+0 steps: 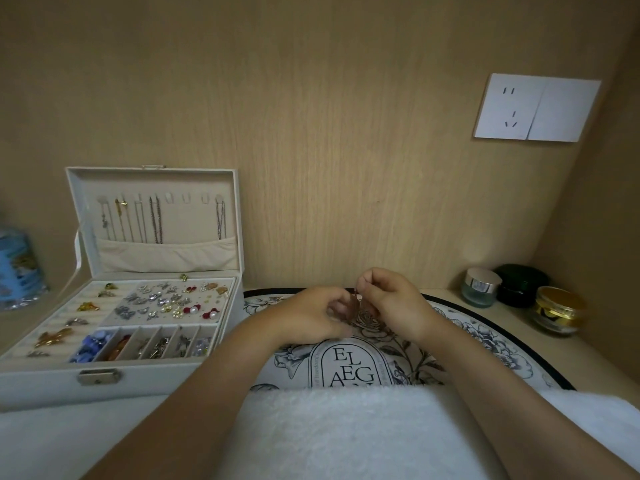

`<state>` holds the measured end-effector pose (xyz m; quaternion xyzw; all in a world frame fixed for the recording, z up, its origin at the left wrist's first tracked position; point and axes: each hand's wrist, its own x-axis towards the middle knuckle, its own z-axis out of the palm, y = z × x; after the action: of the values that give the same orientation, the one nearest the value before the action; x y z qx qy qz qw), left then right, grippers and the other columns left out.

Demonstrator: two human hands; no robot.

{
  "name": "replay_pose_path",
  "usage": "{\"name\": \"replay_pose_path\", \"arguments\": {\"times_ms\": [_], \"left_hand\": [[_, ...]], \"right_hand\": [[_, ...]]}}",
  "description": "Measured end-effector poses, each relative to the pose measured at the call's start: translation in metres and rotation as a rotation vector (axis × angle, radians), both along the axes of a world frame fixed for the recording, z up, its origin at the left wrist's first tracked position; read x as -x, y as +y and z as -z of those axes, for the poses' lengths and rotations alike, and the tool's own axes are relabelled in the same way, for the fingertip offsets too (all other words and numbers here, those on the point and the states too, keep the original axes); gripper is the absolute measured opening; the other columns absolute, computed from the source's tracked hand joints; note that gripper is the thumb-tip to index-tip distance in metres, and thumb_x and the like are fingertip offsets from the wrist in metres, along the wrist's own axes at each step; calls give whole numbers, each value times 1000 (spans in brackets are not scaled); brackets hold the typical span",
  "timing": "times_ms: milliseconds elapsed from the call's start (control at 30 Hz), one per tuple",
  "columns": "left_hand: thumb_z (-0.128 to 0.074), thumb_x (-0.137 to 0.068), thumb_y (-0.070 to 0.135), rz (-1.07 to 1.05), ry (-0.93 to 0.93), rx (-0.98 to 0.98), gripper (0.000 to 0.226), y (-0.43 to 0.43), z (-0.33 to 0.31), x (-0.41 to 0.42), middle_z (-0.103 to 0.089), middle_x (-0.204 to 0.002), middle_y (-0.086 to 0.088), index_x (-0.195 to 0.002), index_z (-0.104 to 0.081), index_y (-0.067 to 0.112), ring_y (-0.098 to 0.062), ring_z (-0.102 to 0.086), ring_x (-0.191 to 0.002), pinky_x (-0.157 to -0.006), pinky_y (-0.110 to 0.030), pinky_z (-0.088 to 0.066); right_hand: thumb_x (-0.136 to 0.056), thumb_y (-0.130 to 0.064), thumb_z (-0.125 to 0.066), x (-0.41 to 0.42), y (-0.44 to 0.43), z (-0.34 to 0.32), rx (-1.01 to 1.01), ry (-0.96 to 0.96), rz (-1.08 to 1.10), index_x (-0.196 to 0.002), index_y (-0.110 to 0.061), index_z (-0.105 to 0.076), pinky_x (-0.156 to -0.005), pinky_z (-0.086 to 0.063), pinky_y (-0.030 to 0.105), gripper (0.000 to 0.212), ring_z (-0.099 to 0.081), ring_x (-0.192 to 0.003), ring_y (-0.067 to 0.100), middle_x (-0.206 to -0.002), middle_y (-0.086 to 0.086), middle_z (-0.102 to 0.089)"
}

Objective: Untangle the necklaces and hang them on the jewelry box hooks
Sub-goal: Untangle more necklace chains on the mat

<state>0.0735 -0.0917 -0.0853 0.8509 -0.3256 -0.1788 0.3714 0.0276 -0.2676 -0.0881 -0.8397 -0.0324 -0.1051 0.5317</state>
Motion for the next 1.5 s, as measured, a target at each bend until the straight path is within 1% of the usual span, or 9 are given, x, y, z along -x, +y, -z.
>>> {"name": "replay_pose_path", "arguments": {"times_ms": [133,200,333,600,767,1033,1200,1400,1500], "left_hand": [[-66,-93,15,-33,107,184,15,-5,-4,7,-76,-92,0,-108,-70,12,-4,-69,-77,-59,-12,-49],[-61,-96,12,-76,189,268,14,-4,-7,8,-72,-82,-2,-107,-70,9,-4,-64,-65,-51,-13,-44],[-60,-98,16,-147,214,286,13,3,-10,7,-70,-76,-1,-98,-72,11,-13,-59,-61,-62,-34,-50],[-65,-93,8,-233,180,301,13,17,-9,28,-77,-89,-4,-103,-72,12,-10,-57,-61,-58,-26,-51],[-72,-88,8,-309,224,433,11,36,0,47,-73,-79,-13,-97,-77,13,-13,-59,-59,-52,-25,-47],[-71,-87,4,-424,94,542,15,56,12,69,-68,-61,-1,-97,-76,14,-6,-56,-45,-44,-19,-45],[-75,-85,6,-399,31,560,18,54,17,74,-72,-79,-17,-99,-76,16,-15,-58,-55,-45,-24,-45],[-74,-85,7,-386,-79,499,26,55,23,78,-73,-74,9,-106,-71,23,-5,-63,-60,-53,-20,-46],[-75,-84,13,-353,-112,479,26,56,25,79,-73,-73,12,-103,-70,31,-6,-63,-64,-62,-26,-49]], "right_hand": [[-102,-14,-52,0,-4,-6,-132,-44,11,-82,-12,-59,-44,-33,13,21,-42,-44,3,-57,-2,-51],[-102,-14,-51,-1,-8,-7,-161,-69,46,-84,-13,-60,-42,-32,12,20,-40,-43,1,-59,-3,-50],[-99,-19,-57,-4,-14,-3,-36,-118,130,-85,-16,-65,-59,-41,15,16,-48,-55,-2,-66,-11,-56],[-85,-26,-76,2,-9,-4,312,-16,-6,-84,-29,-71,-67,-45,12,6,-57,-68,-6,-83,-10,-68],[-79,-17,-80,13,9,-14,340,-11,-131,-77,-31,-73,-86,-54,26,16,-65,-89,0,-90,-12,-71],[-82,-28,-80,36,43,-21,252,-11,-206,-82,-22,-77,-74,-57,30,6,-68,-72,8,-79,-4,-76],[-76,-25,-86,51,50,-14,197,-62,-123,-79,-24,-74,-63,-52,26,12,-66,-62,7,-76,-8,-74],[-86,-22,-75,65,57,-2,298,-142,-45,-79,-26,-75,-56,-37,11,8,-53,-54,-2,-65,-17,-66],[-91,-18,-68,67,59,4,237,-99,-61,-79,-20,-73,-56,-38,15,14,-47,-53,-1,-62,-13,-64]]}}
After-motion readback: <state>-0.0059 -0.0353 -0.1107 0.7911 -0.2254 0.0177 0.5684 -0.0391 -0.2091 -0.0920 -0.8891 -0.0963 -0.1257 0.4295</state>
